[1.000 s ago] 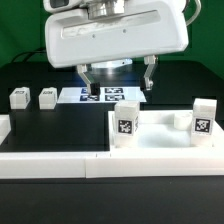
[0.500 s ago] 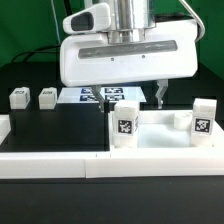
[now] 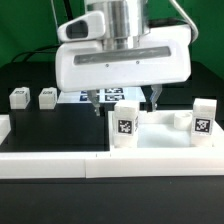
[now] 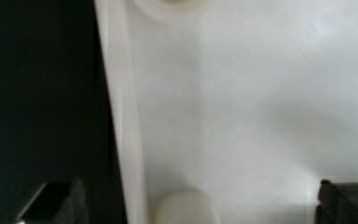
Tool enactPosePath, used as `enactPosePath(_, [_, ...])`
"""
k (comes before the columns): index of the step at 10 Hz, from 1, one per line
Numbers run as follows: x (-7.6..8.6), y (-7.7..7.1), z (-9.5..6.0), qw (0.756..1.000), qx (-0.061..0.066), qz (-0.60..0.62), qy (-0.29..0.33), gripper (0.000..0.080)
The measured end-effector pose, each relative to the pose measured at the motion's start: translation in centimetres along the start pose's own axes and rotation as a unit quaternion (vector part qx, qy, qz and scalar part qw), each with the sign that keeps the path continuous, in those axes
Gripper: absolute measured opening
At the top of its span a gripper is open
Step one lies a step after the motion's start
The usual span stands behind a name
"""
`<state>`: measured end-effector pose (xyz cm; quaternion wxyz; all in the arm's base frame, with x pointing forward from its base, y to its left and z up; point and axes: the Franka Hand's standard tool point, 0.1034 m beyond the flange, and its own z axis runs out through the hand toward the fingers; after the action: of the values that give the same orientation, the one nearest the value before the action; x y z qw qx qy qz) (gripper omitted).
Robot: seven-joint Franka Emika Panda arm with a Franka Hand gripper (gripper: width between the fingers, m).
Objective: Assemble square table
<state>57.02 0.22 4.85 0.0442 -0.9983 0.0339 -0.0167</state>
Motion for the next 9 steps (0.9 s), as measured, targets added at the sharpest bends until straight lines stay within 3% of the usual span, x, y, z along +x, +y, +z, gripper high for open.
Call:
enactPosePath(3, [-0.6,1.6,2.8,1.000,-0.011,0.016,-0.014,0.0649])
enactPosePath(6, [-0.6,1.1,3.9,1.000,-0.016,0.017,-0.005,0.0649])
enactPosePath(8, [-0.6,1.2,3.9,1.000,-0.016,0.018,-0.005,0.0389])
enactPosePath(9, [-0.6,1.2,3.9,1.000,-0.016,0.018,-0.005,0.0389])
